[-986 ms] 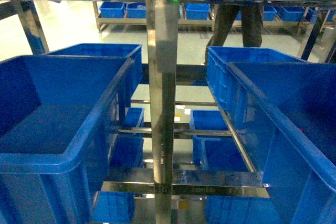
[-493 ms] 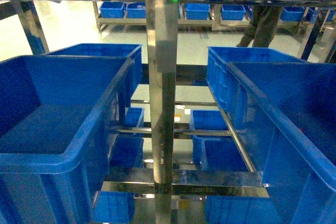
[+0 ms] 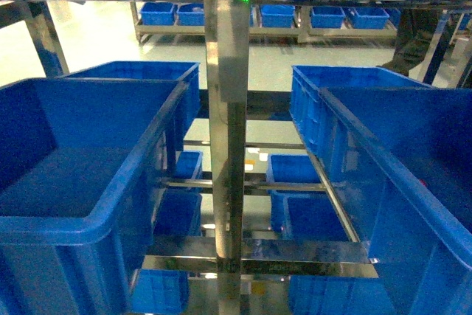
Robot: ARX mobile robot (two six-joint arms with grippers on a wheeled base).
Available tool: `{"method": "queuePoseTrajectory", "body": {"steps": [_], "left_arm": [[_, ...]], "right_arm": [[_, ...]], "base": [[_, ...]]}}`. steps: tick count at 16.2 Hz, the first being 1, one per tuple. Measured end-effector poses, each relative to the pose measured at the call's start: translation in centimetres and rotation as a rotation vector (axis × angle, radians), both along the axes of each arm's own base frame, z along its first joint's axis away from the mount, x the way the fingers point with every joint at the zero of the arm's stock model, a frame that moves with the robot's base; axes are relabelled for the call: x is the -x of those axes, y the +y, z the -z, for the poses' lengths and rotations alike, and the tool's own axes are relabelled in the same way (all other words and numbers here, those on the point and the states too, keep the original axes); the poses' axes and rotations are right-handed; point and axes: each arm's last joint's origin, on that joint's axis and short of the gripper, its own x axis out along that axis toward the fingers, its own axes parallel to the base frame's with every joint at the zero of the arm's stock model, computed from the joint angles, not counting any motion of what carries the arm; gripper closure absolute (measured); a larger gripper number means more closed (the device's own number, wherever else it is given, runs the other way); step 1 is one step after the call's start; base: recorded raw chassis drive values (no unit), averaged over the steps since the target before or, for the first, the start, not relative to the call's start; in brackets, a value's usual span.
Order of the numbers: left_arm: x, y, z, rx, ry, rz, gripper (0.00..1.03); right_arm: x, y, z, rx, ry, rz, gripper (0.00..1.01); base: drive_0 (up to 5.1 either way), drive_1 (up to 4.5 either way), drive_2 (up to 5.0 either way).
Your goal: Sort and place red and yellow blocks in left bins
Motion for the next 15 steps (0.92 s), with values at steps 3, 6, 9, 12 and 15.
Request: {"method": "queuePoseTrajectory", "body": {"steps": [3,6,9,12,15], "left_arm": [[0.0,0.0,0.0,0.000,0.000,0.000,0.76],[0.0,0.0,0.0,0.000,0.000,0.000,0.76],[0.0,0.0,0.0,0.000,0.000,0.000,0.76],[0.0,0.0,0.0,0.000,0.000,0.000,0.76],[-0.1,0.1,0.1,-0.001,0.006,0.004,0.76]], "right_arm": [[6.9,1.1,-5.4,-0.032,-0.181,-0.045,0.03],[9.3,0.7,-5.2,-0.046,-0.174,-0.034,0.03],[10.5,0.3,-5.0,-0.090,-0.148,-0.074,0.03],[10.4,0.3,-4.8,-0.096,-0.138,-0.083,0.03],[10.4,0.3,-4.8,-0.096,-0.138,-0.083,0.03]], "base": [[0.0,0.00,0.0],[0.0,0.00,0.0],[0.0,0.00,0.0],[0.0,0.00,0.0],[0.0,0.00,0.0]]}}
